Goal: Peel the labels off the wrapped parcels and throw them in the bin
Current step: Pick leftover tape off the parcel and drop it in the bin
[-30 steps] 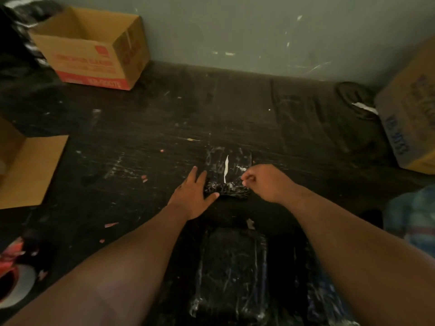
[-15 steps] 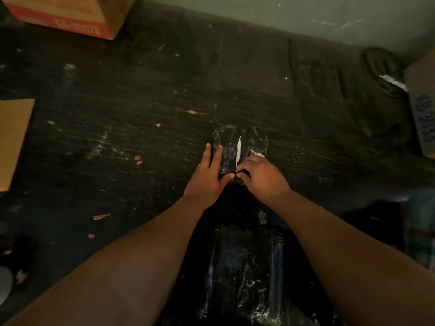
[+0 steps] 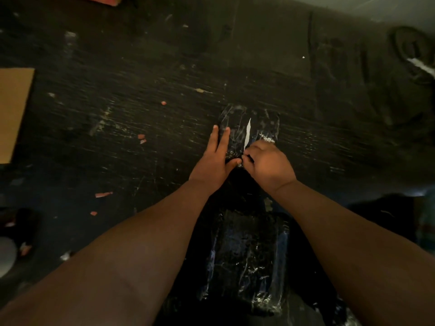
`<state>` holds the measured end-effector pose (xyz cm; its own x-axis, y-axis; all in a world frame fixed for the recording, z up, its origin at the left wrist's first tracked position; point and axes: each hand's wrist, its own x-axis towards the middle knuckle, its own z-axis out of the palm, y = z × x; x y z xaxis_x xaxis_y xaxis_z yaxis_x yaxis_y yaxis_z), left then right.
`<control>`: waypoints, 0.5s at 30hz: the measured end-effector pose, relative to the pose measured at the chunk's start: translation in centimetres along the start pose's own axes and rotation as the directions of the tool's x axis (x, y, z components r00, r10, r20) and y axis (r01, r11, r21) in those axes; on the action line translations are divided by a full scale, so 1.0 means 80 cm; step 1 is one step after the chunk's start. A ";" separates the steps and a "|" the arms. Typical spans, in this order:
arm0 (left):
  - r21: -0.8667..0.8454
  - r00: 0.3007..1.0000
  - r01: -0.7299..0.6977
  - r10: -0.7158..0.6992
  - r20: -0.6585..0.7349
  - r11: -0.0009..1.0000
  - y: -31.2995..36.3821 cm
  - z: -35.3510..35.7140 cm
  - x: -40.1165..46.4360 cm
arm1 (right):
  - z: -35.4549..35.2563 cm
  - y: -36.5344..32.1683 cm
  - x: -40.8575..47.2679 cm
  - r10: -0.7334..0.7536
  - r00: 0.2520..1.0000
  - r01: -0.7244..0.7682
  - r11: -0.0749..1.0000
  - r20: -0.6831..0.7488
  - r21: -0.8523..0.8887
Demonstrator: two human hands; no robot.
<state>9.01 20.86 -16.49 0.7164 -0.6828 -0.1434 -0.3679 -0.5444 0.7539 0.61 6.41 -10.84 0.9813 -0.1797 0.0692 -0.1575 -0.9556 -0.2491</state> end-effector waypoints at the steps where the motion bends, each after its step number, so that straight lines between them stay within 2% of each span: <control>1: -0.001 1.000 0.001 -0.001 0.000 1.000 0.000 0.000 0.000 | 0.002 0.000 0.001 0.007 1.000 -0.007 1.000 0.002 0.000; 4: -0.008 1.000 -0.002 0.002 -0.005 1.000 0.000 0.000 0.000 | 0.003 -0.001 0.004 0.027 1.000 -0.027 1.000 0.000 0.014; 10: 0.001 1.000 0.006 -0.006 -0.011 1.000 0.002 -0.001 -0.001 | -0.009 0.013 0.003 0.065 0.998 -0.067 0.975 0.018 0.212; 15: 0.019 1.000 0.017 -0.017 -0.001 1.000 0.004 -0.003 -0.002 | -0.012 0.010 0.012 0.138 0.987 -0.151 0.970 0.082 0.192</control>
<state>8.93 20.90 -16.10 0.7228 -0.6733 -0.1556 -0.3673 -0.5651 0.7388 1.36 5.23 -10.02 0.9559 -0.2901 -0.0449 -0.2799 -0.8548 -0.4371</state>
